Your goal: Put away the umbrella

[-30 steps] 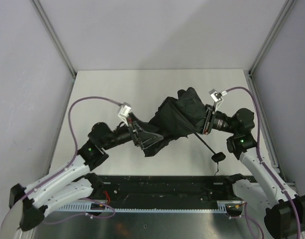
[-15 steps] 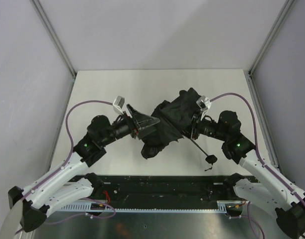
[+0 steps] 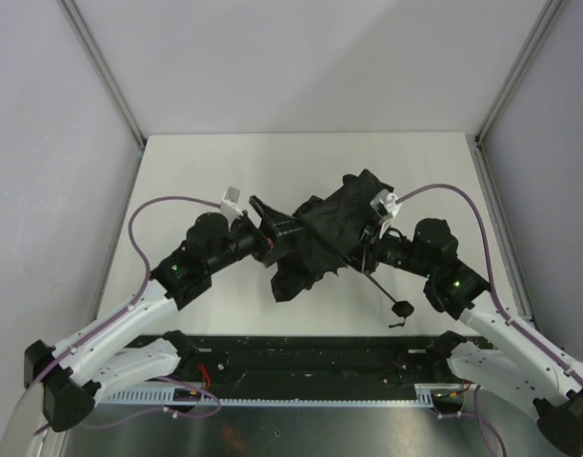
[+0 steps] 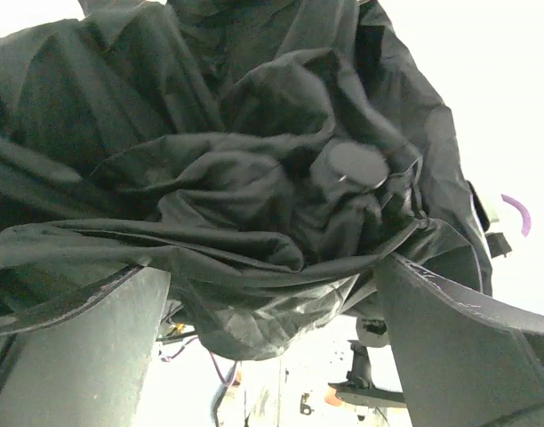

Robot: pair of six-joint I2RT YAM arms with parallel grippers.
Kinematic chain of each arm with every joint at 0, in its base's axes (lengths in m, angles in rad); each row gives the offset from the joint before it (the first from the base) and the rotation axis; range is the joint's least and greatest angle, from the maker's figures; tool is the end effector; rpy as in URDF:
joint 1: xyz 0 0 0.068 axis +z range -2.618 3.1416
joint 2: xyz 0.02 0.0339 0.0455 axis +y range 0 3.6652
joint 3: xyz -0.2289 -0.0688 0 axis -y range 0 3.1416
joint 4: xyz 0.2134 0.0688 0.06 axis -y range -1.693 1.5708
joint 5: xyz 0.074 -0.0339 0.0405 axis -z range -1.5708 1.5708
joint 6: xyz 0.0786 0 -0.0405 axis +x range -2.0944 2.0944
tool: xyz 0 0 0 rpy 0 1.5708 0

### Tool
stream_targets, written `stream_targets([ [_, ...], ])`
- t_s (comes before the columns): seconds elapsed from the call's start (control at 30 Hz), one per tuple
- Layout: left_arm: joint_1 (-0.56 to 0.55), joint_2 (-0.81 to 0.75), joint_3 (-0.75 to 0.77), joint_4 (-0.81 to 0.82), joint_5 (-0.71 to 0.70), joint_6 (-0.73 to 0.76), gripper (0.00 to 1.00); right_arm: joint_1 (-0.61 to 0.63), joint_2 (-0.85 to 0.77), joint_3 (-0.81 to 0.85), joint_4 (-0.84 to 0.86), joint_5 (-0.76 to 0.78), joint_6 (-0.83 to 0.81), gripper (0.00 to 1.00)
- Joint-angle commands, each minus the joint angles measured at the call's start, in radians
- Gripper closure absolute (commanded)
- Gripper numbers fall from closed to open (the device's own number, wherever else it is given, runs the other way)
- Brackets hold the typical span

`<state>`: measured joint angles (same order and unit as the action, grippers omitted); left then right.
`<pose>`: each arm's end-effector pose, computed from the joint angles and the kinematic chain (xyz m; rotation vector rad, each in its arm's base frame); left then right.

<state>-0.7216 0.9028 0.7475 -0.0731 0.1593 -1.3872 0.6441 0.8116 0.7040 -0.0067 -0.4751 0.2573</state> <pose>0.1764 -0.1719 0.2851 -0.5664 2.0507 -1.5501 0.1575 0.1633 0.2999 -0.7071 1.6446 1.0611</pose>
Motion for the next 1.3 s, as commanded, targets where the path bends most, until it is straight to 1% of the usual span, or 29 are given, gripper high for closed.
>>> stream_targets([
  [0.0,0.003,0.042,0.095,0.035,-0.064,0.069,0.01,0.031,-0.029,0.061,0.039,-0.059,0.000,1.00],
  [0.07,0.000,0.036,0.082,0.086,-0.067,0.076,0.01,0.044,-0.026,0.060,0.039,-0.068,0.010,1.00],
  [0.13,-0.002,0.001,0.025,0.202,-0.065,0.081,0.01,0.051,-0.023,0.059,0.041,-0.066,0.029,1.00],
  [0.2,-0.008,-0.055,-0.039,0.275,-0.076,0.071,0.01,0.048,-0.014,0.060,0.044,-0.056,0.052,1.00],
  [0.33,-0.014,-0.120,-0.119,0.299,-0.116,0.025,0.01,0.056,0.001,0.060,0.083,-0.091,0.087,1.00],
  [0.47,-0.013,-0.072,-0.101,0.302,-0.105,0.008,0.01,0.086,0.007,0.060,0.118,-0.136,0.083,1.00],
  [0.6,-0.017,-0.013,-0.045,0.312,-0.087,0.068,0.01,0.093,0.017,0.060,0.107,-0.193,0.074,1.00],
  [0.7,-0.017,-0.004,-0.054,0.357,-0.093,0.100,0.01,0.116,0.015,0.061,0.121,-0.229,0.071,1.00],
  [0.73,-0.018,-0.002,-0.063,0.378,-0.095,0.105,0.03,0.124,0.015,0.061,0.129,-0.240,0.070,1.00],
  [0.8,-0.020,0.003,-0.079,0.419,-0.091,0.113,0.10,0.137,0.018,0.063,0.140,-0.253,0.068,1.00],
  [0.87,-0.020,0.012,-0.088,0.461,-0.072,0.132,0.21,0.147,0.022,0.064,0.143,-0.255,0.062,1.00],
  [0.97,-0.019,0.031,-0.098,0.523,-0.034,0.150,0.43,0.158,0.016,0.064,0.149,-0.246,0.052,1.00],
  [1.1,-0.020,0.056,-0.104,0.590,0.006,0.156,0.63,0.172,0.010,0.064,0.161,-0.213,0.041,1.00],
  [1.13,-0.019,0.060,-0.106,0.606,0.013,0.161,0.69,0.175,0.010,0.064,0.164,-0.204,0.039,1.00],
  [1.2,-0.021,0.064,-0.107,0.631,0.023,0.177,0.84,0.181,0.007,0.064,0.165,-0.177,0.039,1.00],
  [1.27,-0.020,0.060,-0.114,0.649,0.020,0.192,0.94,0.187,0.002,0.064,0.145,-0.141,0.040,1.00],
])
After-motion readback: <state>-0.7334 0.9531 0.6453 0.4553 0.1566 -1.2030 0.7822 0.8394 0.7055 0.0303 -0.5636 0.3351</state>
